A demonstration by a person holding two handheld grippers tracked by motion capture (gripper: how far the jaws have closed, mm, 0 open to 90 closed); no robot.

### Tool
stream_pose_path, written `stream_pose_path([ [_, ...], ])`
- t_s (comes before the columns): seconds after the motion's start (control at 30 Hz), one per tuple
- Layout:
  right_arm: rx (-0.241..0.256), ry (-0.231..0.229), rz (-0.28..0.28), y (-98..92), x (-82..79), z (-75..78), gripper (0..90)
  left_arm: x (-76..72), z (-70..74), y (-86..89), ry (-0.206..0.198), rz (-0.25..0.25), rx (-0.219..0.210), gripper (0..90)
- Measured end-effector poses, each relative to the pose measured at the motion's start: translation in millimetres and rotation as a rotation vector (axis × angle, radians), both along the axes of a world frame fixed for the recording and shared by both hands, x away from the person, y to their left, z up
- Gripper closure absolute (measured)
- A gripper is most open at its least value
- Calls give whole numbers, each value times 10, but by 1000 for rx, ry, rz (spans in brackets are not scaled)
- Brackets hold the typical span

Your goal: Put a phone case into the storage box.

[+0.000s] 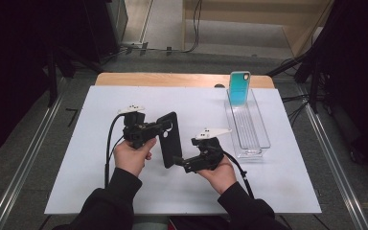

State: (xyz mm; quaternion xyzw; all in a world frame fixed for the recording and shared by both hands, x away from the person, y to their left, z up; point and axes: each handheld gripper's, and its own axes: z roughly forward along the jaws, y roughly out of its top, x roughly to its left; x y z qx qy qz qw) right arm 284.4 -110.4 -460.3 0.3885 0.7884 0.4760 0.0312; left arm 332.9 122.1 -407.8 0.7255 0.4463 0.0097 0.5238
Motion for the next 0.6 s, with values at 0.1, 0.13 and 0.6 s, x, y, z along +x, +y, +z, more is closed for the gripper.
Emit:
stream_pose_path([
  [0.1,8,19,2,-45,21,-6,0,-23,-3,-12,-28,-5,9,815],
  [0.13,-2,15,5,-52,24,-6,0,-27,-6,-16,-40,-5,9,815],
  [0.6,8,-32,-12,-86,22,91,0,-134,-46,-34,-109,-24,-36,815],
])
